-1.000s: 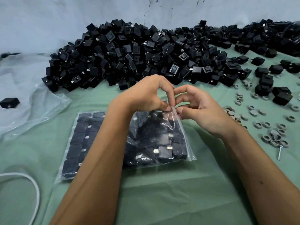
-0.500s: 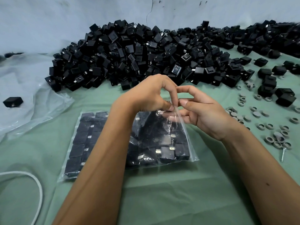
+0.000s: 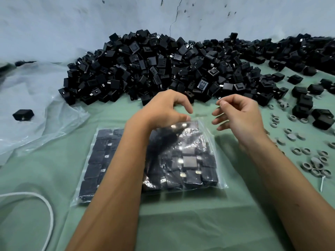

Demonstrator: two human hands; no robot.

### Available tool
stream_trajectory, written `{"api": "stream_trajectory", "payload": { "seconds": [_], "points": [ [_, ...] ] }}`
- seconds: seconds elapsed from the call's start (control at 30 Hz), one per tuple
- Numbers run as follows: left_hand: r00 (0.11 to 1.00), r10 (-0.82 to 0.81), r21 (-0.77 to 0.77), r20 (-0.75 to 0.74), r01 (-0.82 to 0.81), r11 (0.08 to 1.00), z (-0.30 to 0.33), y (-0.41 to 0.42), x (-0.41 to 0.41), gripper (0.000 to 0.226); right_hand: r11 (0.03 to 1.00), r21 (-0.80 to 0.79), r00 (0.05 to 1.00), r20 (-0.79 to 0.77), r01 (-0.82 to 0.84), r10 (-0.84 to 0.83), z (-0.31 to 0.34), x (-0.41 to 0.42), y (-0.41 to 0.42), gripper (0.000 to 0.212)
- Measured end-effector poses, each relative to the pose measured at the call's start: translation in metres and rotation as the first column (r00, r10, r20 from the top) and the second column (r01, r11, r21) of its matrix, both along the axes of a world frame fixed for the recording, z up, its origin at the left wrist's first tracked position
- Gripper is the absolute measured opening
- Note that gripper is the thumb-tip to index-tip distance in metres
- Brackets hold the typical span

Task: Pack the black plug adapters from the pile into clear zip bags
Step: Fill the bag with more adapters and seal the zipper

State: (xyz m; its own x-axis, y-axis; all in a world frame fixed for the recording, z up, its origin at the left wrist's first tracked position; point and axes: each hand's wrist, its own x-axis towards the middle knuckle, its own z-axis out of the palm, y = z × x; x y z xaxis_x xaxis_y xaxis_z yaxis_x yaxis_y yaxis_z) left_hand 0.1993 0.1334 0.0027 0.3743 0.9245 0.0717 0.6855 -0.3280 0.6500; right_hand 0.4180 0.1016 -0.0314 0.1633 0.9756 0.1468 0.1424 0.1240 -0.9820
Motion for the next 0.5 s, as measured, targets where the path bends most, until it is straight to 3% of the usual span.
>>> {"api": "stream_trajectory", "payload": {
  "seconds": [0.07,0.13,0.2,0.27,0.37,0.5],
  "points": [
    [0.991,0.132,0.034,-0.038,-0.130,0.991,-0.002,0.003,-0.012,0.011,0.997,0.074,0.980,0.196,0.006,-0.020,0.011,-0.011,0.017,0.016],
    [0.965,0.257,0.052,-0.058,-0.254,0.966,-0.004,0.006,-0.025,0.012,0.990,0.126,0.893,0.449,-0.066,0.002,0.027,-0.032,0.040,0.012],
    [0.929,0.362,0.054,-0.075,-0.358,0.932,-0.005,0.009,-0.038,0.012,0.977,0.110,0.717,0.695,-0.184,0.057,0.039,-0.060,0.063,0.009],
    [0.889,0.450,0.045,-0.086,-0.448,0.893,-0.007,0.011,-0.050,0.015,0.943,0.050,0.442,0.891,-0.328,0.106,0.044,-0.093,0.084,0.028],
    [0.814,0.570,0.041,-0.112,-0.569,0.821,-0.008,0.012,-0.067,0.018,0.891,-0.064,0.071,0.992,-0.450,0.107,0.038,-0.143,0.103,0.062],
    [0.733,0.680,0.031,-0.037,-0.679,0.734,-0.006,0.012,-0.081,0.022,0.853,-0.171,-0.147,0.983,-0.493,0.112,0.020,-0.191,0.124,0.073]
  ]
}}
